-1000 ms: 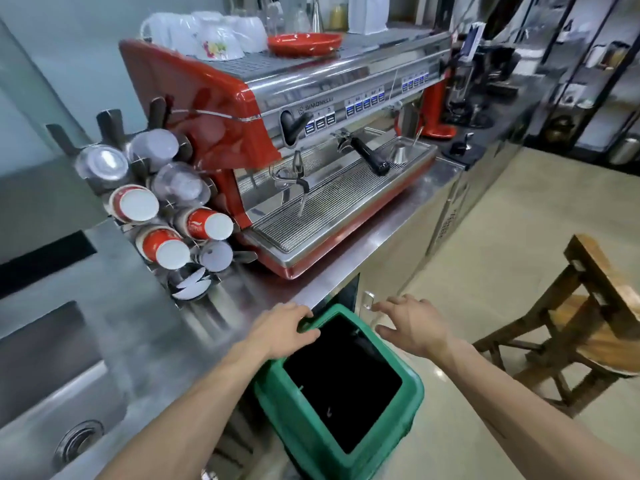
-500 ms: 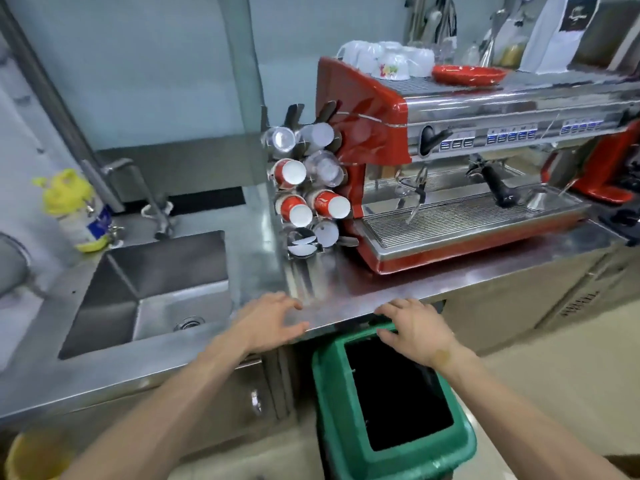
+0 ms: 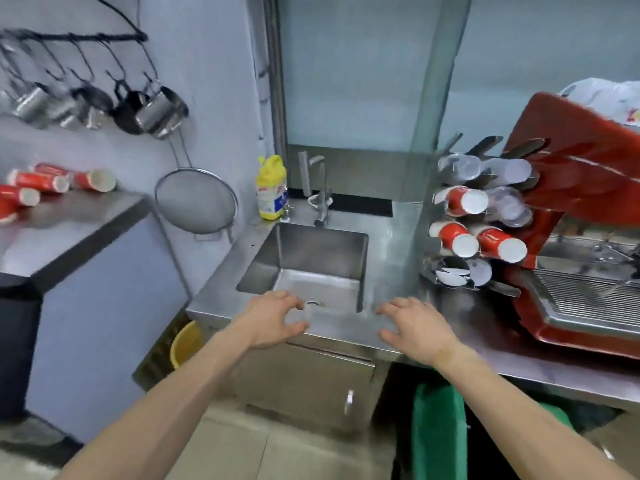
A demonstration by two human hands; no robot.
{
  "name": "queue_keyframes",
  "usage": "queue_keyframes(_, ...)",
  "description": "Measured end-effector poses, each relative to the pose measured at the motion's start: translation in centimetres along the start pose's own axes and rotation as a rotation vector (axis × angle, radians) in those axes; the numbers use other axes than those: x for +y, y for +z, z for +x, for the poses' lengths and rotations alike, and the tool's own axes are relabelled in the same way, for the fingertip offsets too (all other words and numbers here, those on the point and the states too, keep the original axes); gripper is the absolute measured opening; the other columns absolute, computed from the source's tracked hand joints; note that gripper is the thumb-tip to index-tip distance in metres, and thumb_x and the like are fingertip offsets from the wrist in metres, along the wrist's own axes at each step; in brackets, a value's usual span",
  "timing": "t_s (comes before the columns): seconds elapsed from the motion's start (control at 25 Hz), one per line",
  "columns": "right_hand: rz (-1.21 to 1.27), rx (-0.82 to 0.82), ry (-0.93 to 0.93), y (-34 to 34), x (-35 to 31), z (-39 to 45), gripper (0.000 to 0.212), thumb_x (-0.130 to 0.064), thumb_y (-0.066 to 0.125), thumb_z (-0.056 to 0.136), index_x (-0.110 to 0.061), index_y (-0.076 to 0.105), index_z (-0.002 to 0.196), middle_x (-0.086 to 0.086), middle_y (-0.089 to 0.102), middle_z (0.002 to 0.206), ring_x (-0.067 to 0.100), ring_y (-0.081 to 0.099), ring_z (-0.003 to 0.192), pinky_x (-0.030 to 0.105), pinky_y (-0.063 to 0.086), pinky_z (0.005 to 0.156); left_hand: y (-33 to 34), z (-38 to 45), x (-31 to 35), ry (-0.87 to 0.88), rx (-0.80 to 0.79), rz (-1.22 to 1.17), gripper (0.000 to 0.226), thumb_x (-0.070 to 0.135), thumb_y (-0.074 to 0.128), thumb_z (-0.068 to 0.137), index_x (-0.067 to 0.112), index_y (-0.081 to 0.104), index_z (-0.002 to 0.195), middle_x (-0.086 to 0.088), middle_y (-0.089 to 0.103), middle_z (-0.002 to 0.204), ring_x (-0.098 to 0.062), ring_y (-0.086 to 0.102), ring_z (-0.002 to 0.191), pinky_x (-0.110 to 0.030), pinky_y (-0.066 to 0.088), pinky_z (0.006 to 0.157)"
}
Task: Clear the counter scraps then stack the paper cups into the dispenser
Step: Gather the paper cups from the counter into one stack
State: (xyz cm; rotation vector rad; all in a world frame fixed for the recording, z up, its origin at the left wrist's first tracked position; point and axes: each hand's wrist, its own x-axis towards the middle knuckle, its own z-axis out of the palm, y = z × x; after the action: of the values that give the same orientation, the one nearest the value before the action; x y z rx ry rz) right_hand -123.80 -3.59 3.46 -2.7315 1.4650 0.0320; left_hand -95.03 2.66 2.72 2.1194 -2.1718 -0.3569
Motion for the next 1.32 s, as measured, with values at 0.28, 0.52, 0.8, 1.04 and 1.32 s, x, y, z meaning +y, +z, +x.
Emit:
queue_keyframes(0.28, -0.004, 0.022, -0.314, -1.2, -17.3, 6.9, 0.045, -0.050, 0.047, 0.095, -0.035, 0.053, 0.137, -0.007, 0.055, 0.141, 0.020, 0.048, 0.131, 0.037, 0.040, 0.105, -4.0, -12.3, -15.0, -0.242, 0.023, 0.060, 0.052, 0.066, 0.045, 0.091, 0.032, 0.057, 0.128, 0.003, 0.060, 0.124, -0.022, 0.056, 0.117, -0.038, 0.047, 0.088)
queue_keyframes(0.52, -0.054, 0.016, -0.524, -1.0, -32.6, 10.3, 0.042, -0.053, 0.045, 0.094, -0.033, 0.055, 0.129, -0.003, 0.061, 0.129, 0.024, 0.054, 0.122, 0.039, 0.045, 0.095, -6.2, -24.0, -26.6, -0.465, -0.002, 0.102, 0.056, 0.066, 0.044, 0.090, 0.030, 0.055, 0.132, 0.001, 0.059, 0.130, -0.023, 0.058, 0.117, -0.040, 0.047, 0.093)
queue_keyframes(0.8, -0.075, 0.016, -0.678, -1.4, -47.6, 12.7, 0.040, -0.053, 0.048, 0.094, -0.034, 0.056, 0.128, -0.003, 0.064, 0.123, 0.020, 0.059, 0.112, 0.037, 0.049, 0.086, -8.8, -34.3, -36.5, -0.699, -0.063, 0.173, 0.052, 0.064, 0.046, 0.088, 0.024, 0.064, 0.116, -0.001, 0.065, 0.114, -0.024, 0.062, 0.104, -0.039, 0.052, 0.083)
queue_keyframes(1.04, -0.051, 0.071, -0.714, -2.6, -53.6, 16.6, 0.039, -0.050, 0.049, 0.097, -0.033, 0.055, 0.132, -0.004, 0.064, 0.125, 0.017, 0.060, 0.109, 0.030, 0.049, 0.086, -10.3, -36.4, -42.5, -0.781, -0.042, 0.139, 0.052, 0.064, 0.045, 0.089, 0.024, 0.063, 0.117, -0.002, 0.064, 0.116, -0.025, 0.061, 0.106, -0.040, 0.053, 0.087)
queue_keyframes(1.32, -0.100, 0.087, -0.754, -3.4, -58.1, 26.4, 0.042, -0.051, 0.047, 0.097, -0.031, 0.055, 0.134, -0.001, 0.063, 0.128, 0.019, 0.060, 0.110, 0.028, 0.047, 0.080, -12.0, -32.9, -51.1, -0.829, -0.024, 0.110, 0.051, 0.067, 0.044, 0.086, 0.028, 0.062, 0.115, 0.002, 0.062, 0.117, -0.023, 0.060, 0.108, -0.039, 0.051, 0.086)
